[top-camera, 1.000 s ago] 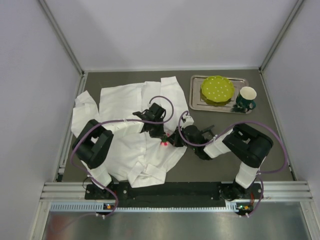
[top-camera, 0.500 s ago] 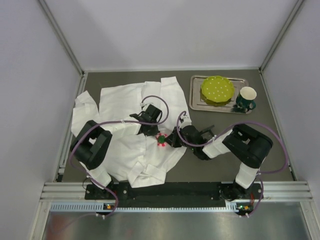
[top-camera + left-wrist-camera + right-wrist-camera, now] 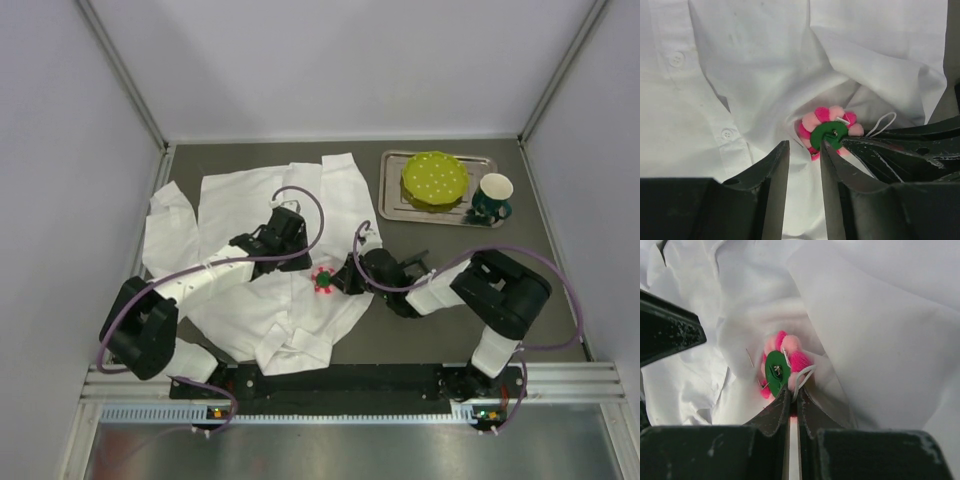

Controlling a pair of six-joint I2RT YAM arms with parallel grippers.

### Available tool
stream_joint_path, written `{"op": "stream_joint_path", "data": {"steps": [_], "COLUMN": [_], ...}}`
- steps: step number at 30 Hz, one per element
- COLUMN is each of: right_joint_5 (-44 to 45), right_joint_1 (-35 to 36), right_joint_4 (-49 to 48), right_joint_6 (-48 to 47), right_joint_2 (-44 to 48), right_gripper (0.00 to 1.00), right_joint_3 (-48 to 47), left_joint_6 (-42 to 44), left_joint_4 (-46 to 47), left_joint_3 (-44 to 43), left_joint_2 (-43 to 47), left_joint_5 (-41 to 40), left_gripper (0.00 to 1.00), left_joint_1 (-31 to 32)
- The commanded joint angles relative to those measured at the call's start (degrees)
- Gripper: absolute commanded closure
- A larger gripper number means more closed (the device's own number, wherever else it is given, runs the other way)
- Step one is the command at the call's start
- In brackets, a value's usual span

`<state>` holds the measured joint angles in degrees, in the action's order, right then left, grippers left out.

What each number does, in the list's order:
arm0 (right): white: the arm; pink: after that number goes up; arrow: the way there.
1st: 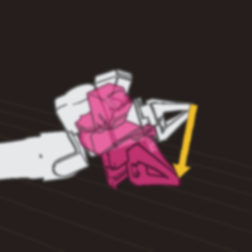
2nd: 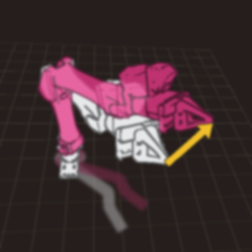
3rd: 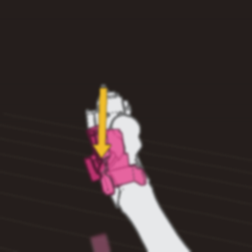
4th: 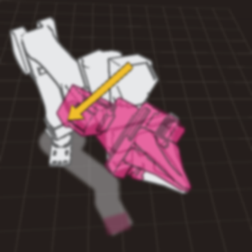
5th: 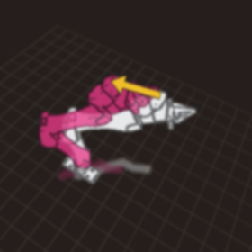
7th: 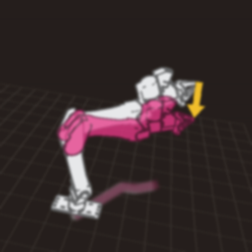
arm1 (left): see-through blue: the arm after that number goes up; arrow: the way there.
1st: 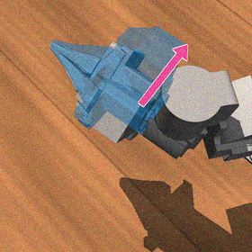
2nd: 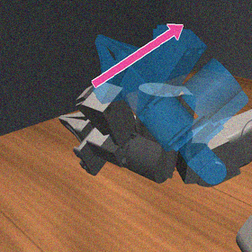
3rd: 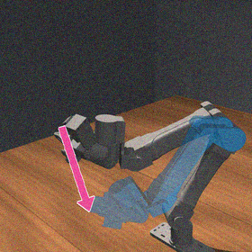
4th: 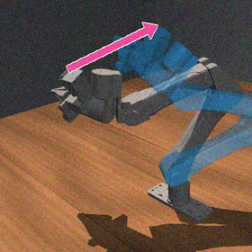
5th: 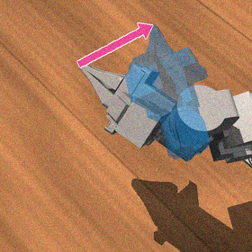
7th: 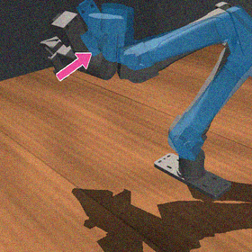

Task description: Remove the brooch from the garment

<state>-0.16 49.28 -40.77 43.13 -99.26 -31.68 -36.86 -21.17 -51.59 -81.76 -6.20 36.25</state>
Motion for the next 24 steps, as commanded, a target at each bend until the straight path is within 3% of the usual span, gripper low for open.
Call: {"op": "stream_joint_path", "data": {"steps": [1,7,17,24], "right_joint_5": [2.44,0.69,1.39,3.50], "right_joint_1": [0.38,0.38,0.29,0.91], "right_joint_4": [9.65,12.47,15.10,28.08], "right_joint_6": [-3.84,-4.20,-3.41,-9.19], "right_joint_2": [4.51,4.52,6.89,8.21], "right_gripper": [1.00,1.00,0.96,1.00], "right_joint_3": [-4.00,-6.81,-6.99,-12.60], "left_joint_6": [1.88,4.25,3.46,1.53], "left_joint_4": [1.65,7.20,7.46,8.78], "left_joint_3": [2.28,4.49,6.06,9.49], "left_joint_2": [2.03,1.53,4.14,6.26], "left_joint_5": [5.04,16.21,15.43,15.60], "left_gripper": [0.62,0.58,0.55,0.58], "left_joint_1": [-0.22,-0.21,-0.21,-0.21]}}
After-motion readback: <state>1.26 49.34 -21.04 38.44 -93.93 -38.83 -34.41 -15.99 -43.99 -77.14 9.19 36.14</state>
